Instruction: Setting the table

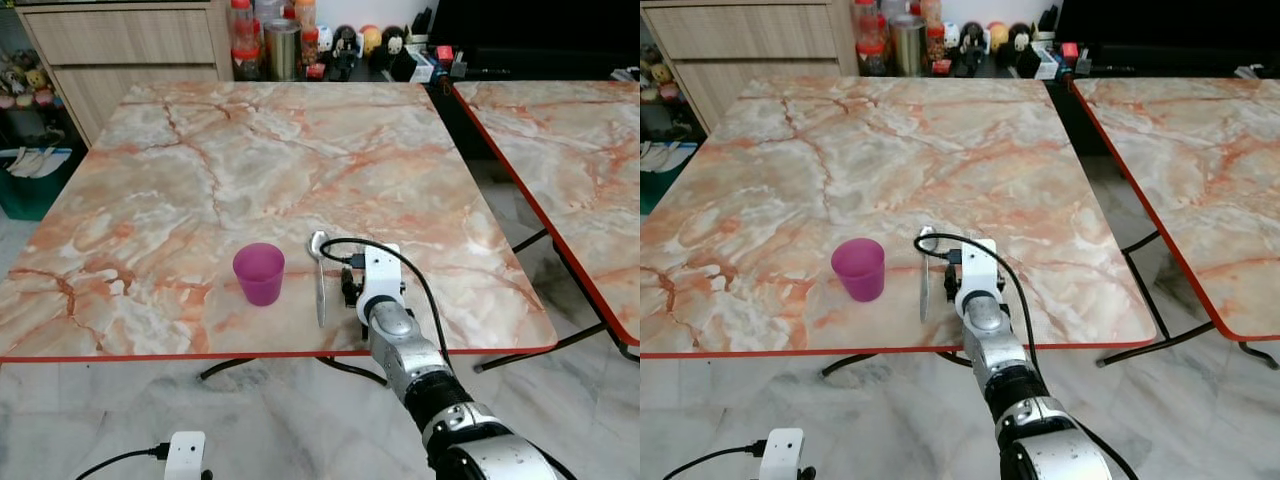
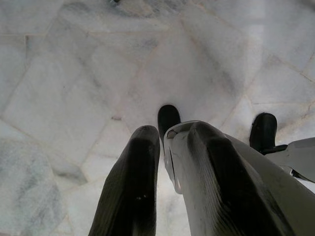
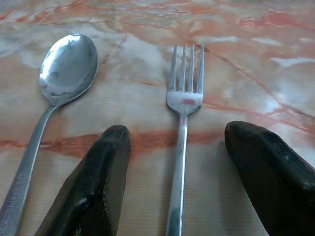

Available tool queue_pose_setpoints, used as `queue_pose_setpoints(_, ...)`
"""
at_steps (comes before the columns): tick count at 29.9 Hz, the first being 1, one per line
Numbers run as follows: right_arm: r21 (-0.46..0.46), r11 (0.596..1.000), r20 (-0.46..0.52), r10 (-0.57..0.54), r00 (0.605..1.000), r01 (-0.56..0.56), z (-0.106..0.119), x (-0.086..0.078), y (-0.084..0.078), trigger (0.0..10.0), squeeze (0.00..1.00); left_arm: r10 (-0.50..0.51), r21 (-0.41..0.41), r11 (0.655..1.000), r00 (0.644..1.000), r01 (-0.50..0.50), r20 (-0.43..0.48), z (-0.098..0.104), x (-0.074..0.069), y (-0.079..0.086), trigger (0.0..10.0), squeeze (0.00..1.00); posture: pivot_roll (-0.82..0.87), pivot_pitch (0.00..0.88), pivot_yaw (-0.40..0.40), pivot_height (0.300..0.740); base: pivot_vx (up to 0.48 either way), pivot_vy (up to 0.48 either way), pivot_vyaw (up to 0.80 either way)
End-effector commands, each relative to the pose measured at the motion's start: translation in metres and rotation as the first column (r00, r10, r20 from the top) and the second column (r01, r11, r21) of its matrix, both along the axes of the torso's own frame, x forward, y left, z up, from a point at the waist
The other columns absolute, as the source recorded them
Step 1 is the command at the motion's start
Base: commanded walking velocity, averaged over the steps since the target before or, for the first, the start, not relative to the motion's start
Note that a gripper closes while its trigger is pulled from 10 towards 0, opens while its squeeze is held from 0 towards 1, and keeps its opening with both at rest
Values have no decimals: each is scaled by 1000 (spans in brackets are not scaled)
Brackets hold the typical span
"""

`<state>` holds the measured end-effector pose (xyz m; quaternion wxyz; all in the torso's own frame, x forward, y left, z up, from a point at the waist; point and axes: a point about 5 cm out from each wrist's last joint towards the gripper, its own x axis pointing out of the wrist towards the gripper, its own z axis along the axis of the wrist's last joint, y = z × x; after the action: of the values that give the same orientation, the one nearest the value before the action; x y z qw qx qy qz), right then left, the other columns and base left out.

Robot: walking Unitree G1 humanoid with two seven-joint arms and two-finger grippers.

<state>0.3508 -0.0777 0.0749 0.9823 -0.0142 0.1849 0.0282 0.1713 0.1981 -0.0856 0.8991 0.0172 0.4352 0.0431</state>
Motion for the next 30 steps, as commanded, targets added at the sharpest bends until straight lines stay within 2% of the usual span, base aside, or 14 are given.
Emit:
queue_pose_setpoints(1,-4,1000,9,1,1000,-1,3,2,0,10000,0,5,-5,1000,1000,-5,-25,-3,-6,0,10000,0,111,107,-48,740,0,0,0)
queue_pose_setpoints(9,-32,1000,3,2,1000,-2,2,3,0,10000,0,5,-8,1000,1000,-5,-27,-3,-7,0,10000,0,112,111,-46,740,0,0,0)
queue_pose_setpoints(18,-60,998,-52,15,999,-18,-5,1,-1,10000,0,2,-22,1000,999,-3,-35,-4,-8,-2,10000,0,112,106,-52,740,0,0,0)
queue_pose_setpoints(19,-64,998,-58,20,998,-24,-6,1,-1,8196,0,0,-31,1000,999,-1,-36,-4,-7,-4,10000,0,112,106,-52,740,0,0,0)
queue_pose_setpoints(20,-65,998,-59,21,998,-25,-6,1,-1,3059,0,-1,-34,999,999,-1,-37,-4,-7,-5,10000,0,112,105,-52,740,0,0,0)
queue_pose_setpoints(21,-64,998,-60,25,998,-29,-6,1,-1,0,0,-2,-36,999,999,1,-38,-4,-7,-5,10000,0,112,105,-52,740,0,0,0)
queue_pose_setpoints(30,-68,997,-70,33,997,-38,-8,0,1,0,0,-13,-53,999,999,11,-47,-6,-8,-8,10000,0,113,91,-56,740,0,0,0)
